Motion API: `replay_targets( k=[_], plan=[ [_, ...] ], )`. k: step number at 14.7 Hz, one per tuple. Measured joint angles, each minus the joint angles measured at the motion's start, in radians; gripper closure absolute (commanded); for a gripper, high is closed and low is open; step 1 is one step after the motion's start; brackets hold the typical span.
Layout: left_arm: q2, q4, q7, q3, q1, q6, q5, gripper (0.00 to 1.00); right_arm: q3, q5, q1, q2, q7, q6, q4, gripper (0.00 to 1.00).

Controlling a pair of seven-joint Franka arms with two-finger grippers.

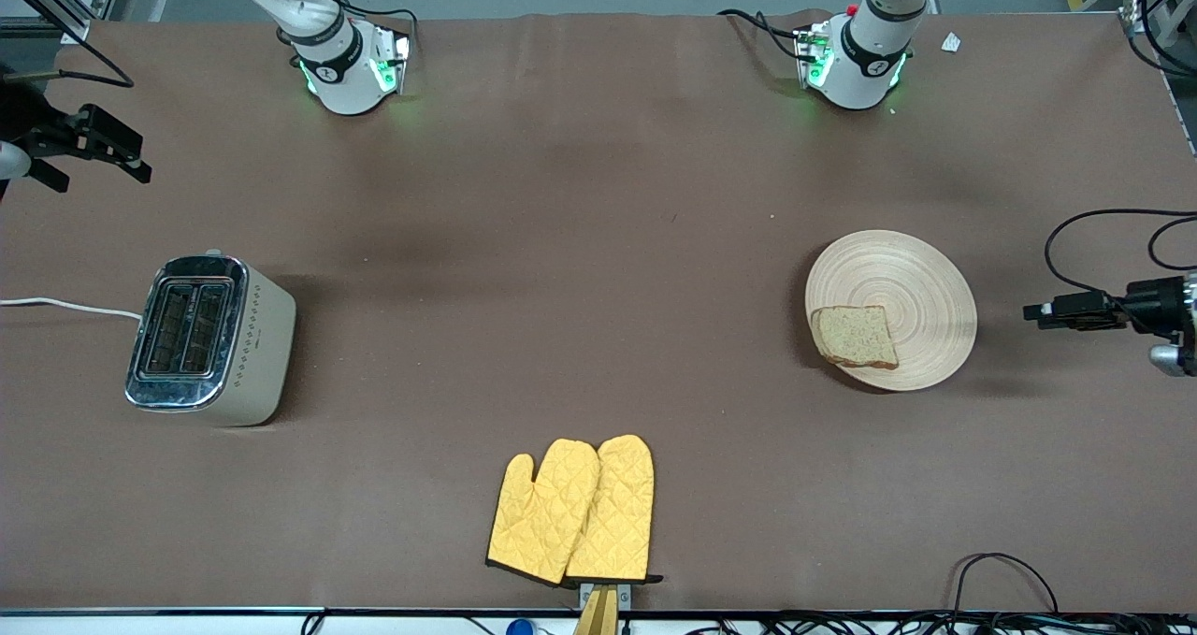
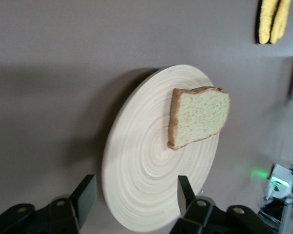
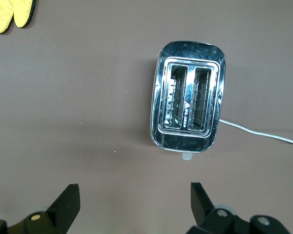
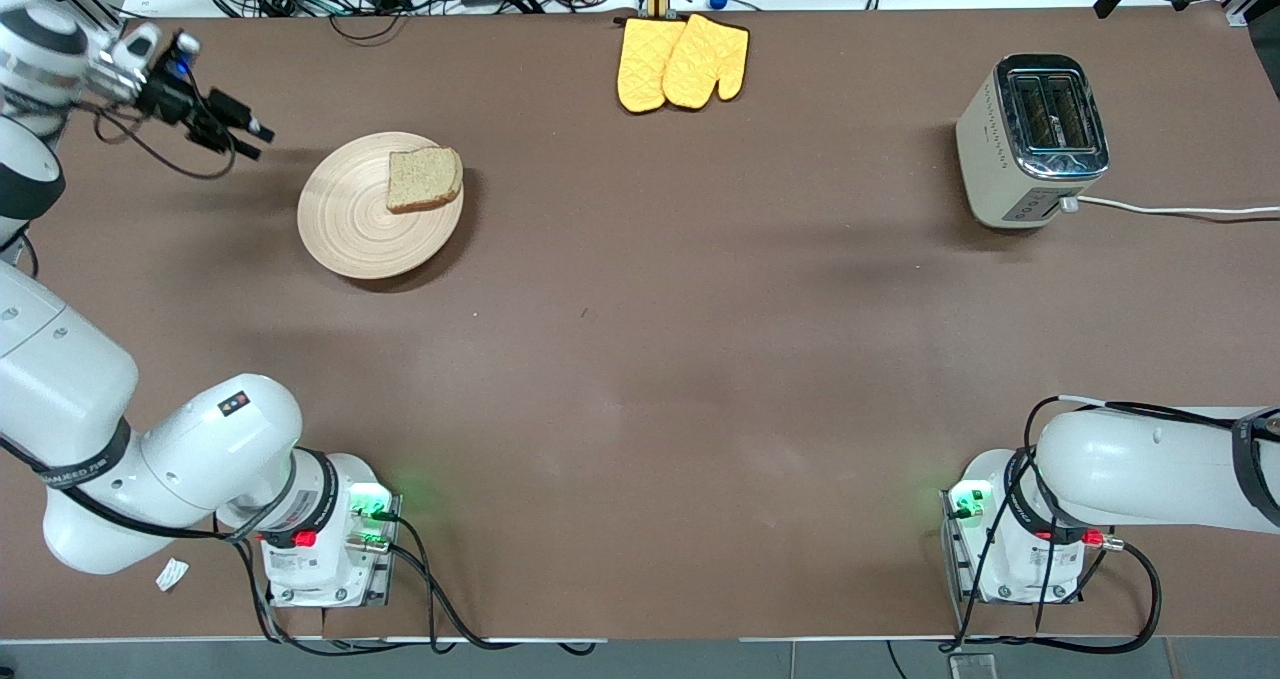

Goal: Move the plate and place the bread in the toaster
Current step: 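Reach the left gripper to the wooden plate rim and grip it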

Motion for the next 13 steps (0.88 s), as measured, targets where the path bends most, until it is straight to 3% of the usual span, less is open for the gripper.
replay_targets(
  k=[3, 13],
  plan=[
    [0.089, 0.005, 0.105, 0.0, 0.015, 0.019, -0.049, 0.59, 0.0, 0.0, 0.0, 0.0, 0.0, 0.0, 0.0, 0.0],
    [0.146, 0.008, 0.115, -0.003, 0.015, 0.02, -0.086, 0.62, 0.0, 0.0, 0.0, 0.0, 0.0, 0.0, 0.0, 0.0]
  ],
)
